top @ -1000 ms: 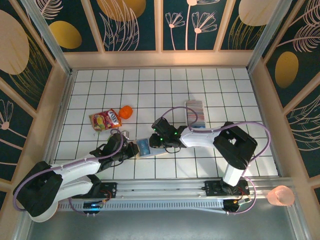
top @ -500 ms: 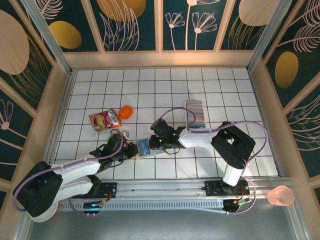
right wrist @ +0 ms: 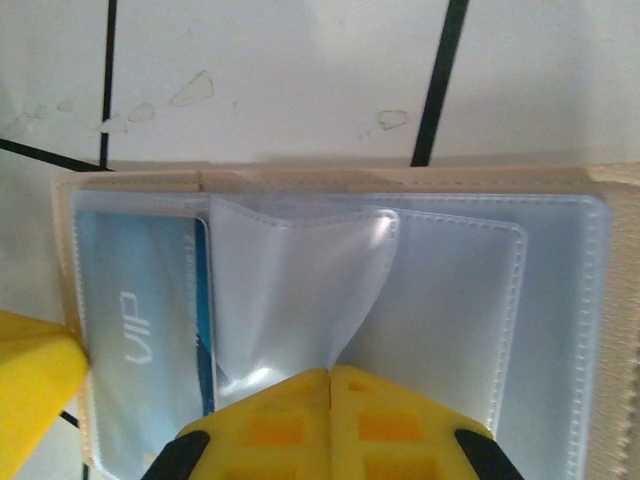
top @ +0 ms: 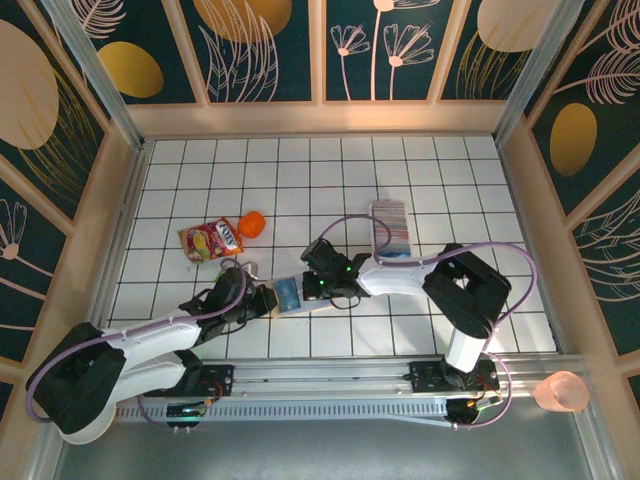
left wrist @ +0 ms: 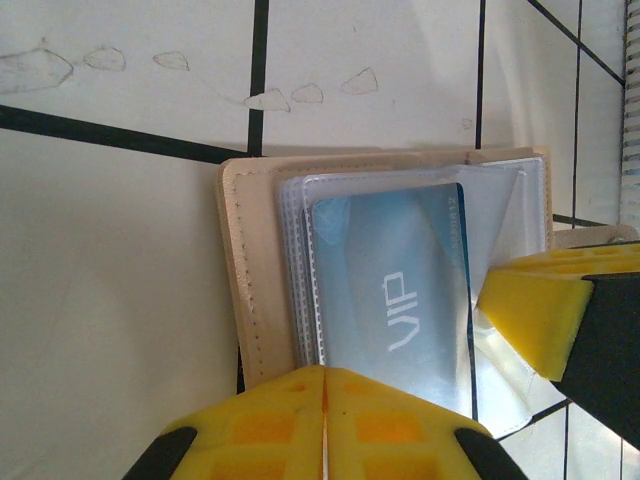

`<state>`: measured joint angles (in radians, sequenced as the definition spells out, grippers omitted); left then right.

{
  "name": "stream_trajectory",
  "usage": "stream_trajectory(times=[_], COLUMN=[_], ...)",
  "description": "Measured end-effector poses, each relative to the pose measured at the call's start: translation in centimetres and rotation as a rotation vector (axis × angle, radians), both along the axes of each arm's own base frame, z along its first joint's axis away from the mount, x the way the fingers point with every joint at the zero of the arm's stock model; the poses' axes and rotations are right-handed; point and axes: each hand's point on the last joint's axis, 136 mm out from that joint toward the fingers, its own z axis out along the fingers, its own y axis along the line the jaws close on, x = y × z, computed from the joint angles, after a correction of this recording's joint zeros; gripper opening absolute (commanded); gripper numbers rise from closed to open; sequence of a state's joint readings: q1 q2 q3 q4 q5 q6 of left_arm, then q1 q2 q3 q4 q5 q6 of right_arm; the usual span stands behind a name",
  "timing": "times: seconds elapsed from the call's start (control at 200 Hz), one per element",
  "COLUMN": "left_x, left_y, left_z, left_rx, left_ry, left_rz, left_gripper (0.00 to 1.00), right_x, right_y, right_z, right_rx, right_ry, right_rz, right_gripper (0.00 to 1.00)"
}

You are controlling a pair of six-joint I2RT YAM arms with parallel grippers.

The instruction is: Put the credit cards into the card holder

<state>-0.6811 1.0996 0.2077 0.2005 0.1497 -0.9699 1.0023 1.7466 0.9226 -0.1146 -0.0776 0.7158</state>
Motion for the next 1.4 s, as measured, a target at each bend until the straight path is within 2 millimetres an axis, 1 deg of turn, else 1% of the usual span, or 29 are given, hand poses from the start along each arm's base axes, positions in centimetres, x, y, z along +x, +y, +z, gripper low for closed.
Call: stream_trajectory(times=[0.205, 0.33, 0.44, 0.546, 0.661, 0.851, 0.976, 1.096, 1.136, 1.171, 1.236, 1.296, 1.401], left_x=[0.0, 0.0, 0.0, 0.0, 0.0, 0.4, 0.6, 0.8, 0.8, 0.8, 0.8, 0.9, 0.9], left_y=[0.0, 0.0, 0.0, 0.0, 0.1, 0.5, 0.9, 1.6, 1.8, 2.1, 2.6, 3.1, 4.1], left_z=[0.0, 0.0, 0.0, 0.0, 0.0, 0.9, 1.7, 2.2, 2.4, 2.6, 2.8, 3.1, 3.5], left_rx=[0.000, 0.000, 0.000, 0.001, 0.003, 0.001, 0.000, 0.005, 0.006, 0.007, 0.013, 0.017, 0.028], left_ry=[0.000, 0.001, 0.000, 0.000, -0.001, -0.036, -0.066, -0.093, -0.102, -0.109, -0.121, -0.132, -0.154], left_rz=[0.000, 0.000, 0.000, 0.000, 0.003, 0.024, 0.047, 0.079, 0.089, 0.101, 0.122, 0.145, 0.192], left_gripper=[0.09, 0.09, 0.09, 0.08, 0.10, 0.12, 0.16, 0.20, 0.20, 0.20, 0.22, 0.24, 0.26], right_x=[0.3, 0.8, 1.0, 0.6, -0.1, -1.7, -2.5, -2.9, -3.0, -3.1, -3.3, -3.5, -3.7], right_y=[-1.2, -1.7, -1.6, -1.2, -0.1, 3.0, 4.3, 5.2, 5.5, 5.8, 6.2, 6.6, 7.1], right_z=[0.3, 1.1, 2.0, 2.5, 3.1, 4.8, 4.6, 3.9, 3.6, 3.4, 3.3, 3.2, 3.5], right_rx=[-0.042, -0.040, -0.020, 0.010, 0.048, 0.143, 0.181, 0.197, 0.201, 0.205, 0.216, 0.230, 0.255], right_ry=[-0.019, -0.035, -0.046, -0.030, -0.008, 0.003, 0.030, 0.060, 0.072, 0.082, 0.095, 0.102, 0.108], right_rz=[-0.011, -0.021, -0.021, -0.002, 0.032, 0.114, 0.149, 0.158, 0.161, 0.161, 0.163, 0.169, 0.179], right_gripper=[0.00, 0.00, 0.00, 0.00, 0.00, 0.00, 0.05, 0.07, 0.12, 0.19, 0.27, 0.36, 0.38])
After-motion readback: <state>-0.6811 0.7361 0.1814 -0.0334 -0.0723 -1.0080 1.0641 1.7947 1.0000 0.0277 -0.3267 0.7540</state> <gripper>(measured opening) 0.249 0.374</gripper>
